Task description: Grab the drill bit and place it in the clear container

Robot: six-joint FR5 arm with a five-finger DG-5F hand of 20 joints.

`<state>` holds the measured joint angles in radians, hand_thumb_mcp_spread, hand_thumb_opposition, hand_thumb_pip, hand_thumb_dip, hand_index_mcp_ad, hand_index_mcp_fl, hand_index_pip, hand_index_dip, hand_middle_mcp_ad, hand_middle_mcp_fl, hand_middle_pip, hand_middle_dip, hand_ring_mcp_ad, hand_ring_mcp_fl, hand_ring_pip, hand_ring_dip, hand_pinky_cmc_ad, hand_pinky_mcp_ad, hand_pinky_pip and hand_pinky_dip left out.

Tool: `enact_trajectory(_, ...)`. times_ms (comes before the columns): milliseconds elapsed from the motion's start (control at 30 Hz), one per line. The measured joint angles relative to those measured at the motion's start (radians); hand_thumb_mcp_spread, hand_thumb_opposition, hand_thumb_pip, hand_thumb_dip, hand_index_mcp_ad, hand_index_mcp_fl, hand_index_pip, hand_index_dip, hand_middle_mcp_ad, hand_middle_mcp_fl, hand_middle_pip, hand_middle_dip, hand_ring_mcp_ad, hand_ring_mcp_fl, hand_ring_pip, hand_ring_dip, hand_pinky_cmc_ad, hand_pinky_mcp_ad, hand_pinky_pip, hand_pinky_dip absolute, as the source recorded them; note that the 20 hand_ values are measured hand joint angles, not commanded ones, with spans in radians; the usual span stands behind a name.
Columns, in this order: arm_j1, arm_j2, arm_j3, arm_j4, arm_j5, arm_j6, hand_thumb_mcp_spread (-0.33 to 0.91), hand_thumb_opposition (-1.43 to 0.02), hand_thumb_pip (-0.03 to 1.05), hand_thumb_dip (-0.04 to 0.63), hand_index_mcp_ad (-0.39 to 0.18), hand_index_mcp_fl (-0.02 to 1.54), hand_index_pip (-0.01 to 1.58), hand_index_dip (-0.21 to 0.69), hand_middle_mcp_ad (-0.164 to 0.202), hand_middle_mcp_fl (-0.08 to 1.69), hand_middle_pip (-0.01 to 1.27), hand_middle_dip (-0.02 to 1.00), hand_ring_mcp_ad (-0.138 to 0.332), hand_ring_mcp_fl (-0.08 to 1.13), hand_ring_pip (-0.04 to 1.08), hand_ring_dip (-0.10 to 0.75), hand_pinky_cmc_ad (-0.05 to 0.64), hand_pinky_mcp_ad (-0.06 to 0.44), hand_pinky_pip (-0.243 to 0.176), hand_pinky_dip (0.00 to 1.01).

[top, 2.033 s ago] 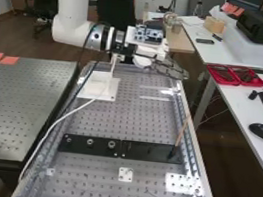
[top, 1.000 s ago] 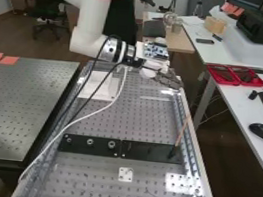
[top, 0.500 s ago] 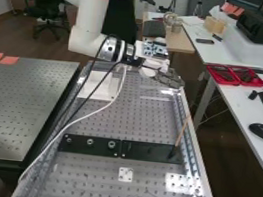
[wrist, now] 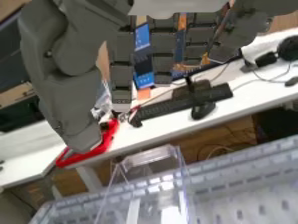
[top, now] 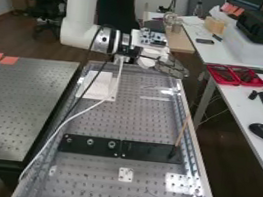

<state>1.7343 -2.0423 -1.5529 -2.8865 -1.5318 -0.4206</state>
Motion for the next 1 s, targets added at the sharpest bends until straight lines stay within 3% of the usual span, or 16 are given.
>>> enact_trajectory(167,-0.024,0.105,-0.055,0.05,-0.005,-0.042,0.43,-0.79,0.42,0.288,-0.138,0.57,0.07,0.569,0.094,0.23,0.12,0.27,0.133,0.04,0.1,0.059,0.281,0.124,-0.093,0.16)
enact_trajectory(300,-0.042,0.177,-0.092,0.079,-0.001,-0.068,0.4,-0.76,0.36,0.241,-0.122,0.59,0.05,0.597,0.094,0.23,0.12,0.27,0.134,0.04,0.1,0.059,0.283,0.126,-0.093,0.16)
enact_trajectory(567,-0.072,0.33,-0.179,0.14,0.032,-0.111,0.38,-0.76,0.34,0.197,-0.11,0.64,0.05,0.648,0.091,0.23,0.12,0.27,0.15,0.04,0.1,0.059,0.279,0.133,-0.093,0.16)
enact_trajectory(1000,-0.101,0.376,-0.182,0.06,0.01,-0.135,0.38,-0.75,0.29,0.175,-0.106,0.63,0.04,0.661,0.089,0.23,0.12,0.27,0.15,0.05,0.1,0.059,0.279,0.136,-0.093,0.19)
